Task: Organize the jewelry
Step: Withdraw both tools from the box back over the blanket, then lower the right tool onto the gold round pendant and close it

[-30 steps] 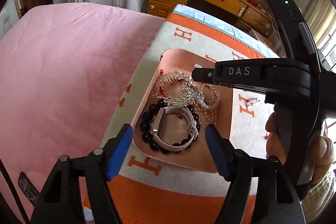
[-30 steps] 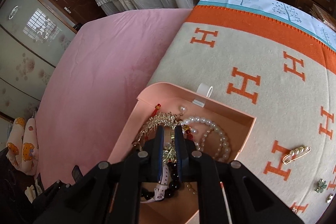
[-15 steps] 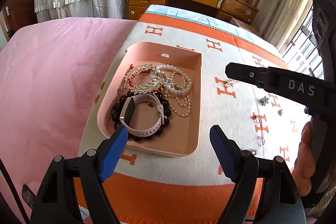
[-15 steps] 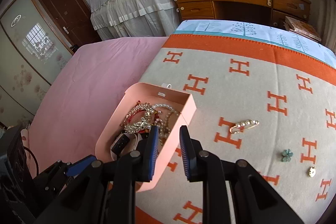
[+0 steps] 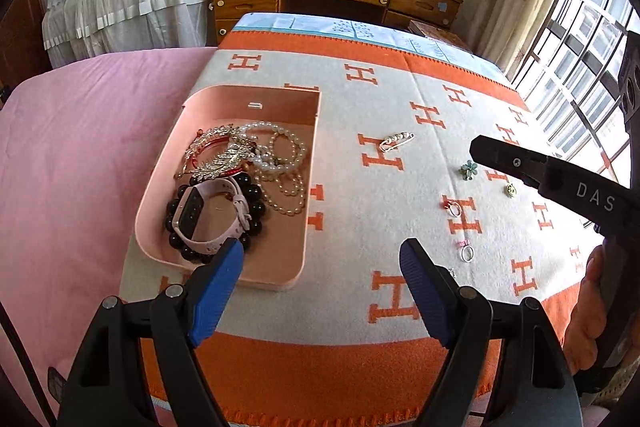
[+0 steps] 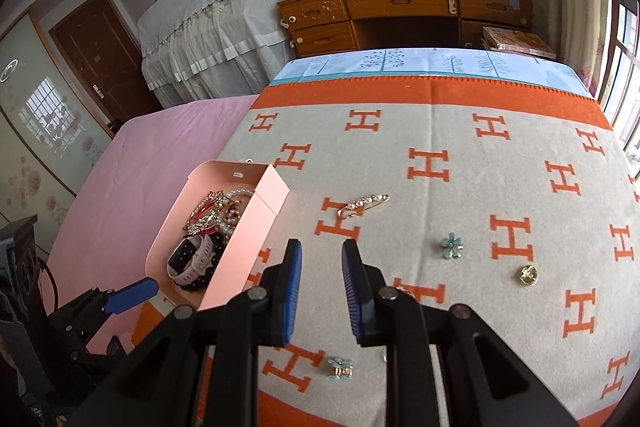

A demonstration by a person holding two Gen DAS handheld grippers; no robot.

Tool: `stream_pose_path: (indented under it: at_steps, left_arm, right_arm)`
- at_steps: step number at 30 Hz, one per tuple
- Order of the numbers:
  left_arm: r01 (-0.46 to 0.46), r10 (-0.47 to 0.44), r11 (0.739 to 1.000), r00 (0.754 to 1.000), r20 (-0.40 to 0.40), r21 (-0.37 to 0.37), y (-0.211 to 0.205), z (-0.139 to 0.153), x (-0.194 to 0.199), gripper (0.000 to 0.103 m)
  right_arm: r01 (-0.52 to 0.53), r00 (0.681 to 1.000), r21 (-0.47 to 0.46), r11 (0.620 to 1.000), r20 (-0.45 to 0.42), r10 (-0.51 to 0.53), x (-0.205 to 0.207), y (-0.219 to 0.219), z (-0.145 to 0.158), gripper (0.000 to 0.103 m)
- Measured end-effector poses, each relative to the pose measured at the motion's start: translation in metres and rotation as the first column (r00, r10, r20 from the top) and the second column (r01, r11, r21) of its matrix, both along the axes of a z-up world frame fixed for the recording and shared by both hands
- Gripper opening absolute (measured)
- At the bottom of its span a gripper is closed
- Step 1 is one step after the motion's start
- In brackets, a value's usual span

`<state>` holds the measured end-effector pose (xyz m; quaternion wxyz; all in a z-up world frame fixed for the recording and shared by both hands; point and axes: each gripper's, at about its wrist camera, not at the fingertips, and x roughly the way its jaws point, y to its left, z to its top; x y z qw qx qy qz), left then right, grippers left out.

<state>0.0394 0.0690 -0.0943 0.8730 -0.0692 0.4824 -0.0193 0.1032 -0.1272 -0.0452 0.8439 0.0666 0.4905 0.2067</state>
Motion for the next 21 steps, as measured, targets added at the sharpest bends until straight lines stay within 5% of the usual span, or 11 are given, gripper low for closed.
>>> stream_pose_path:
  at_steps: [11,21]
  left_arm:
    - [0.048,-0.048,0.998,0.999,0.016,0.052,-0.035,0.009,0.009,0.079]
    - [0.046,-0.051,0.997,0.995,0.086,0.068,-0.054,0.054,0.048,0.079]
  right_arm:
    - [0.066,0.997,0.014,0.998,0.032,-0.066,-0.007,-0.045,0.012,0.021]
    - [0.242,0.964,0.003,0.97,0.112,-0.241,-0.005,-0.126,0.044,0.026]
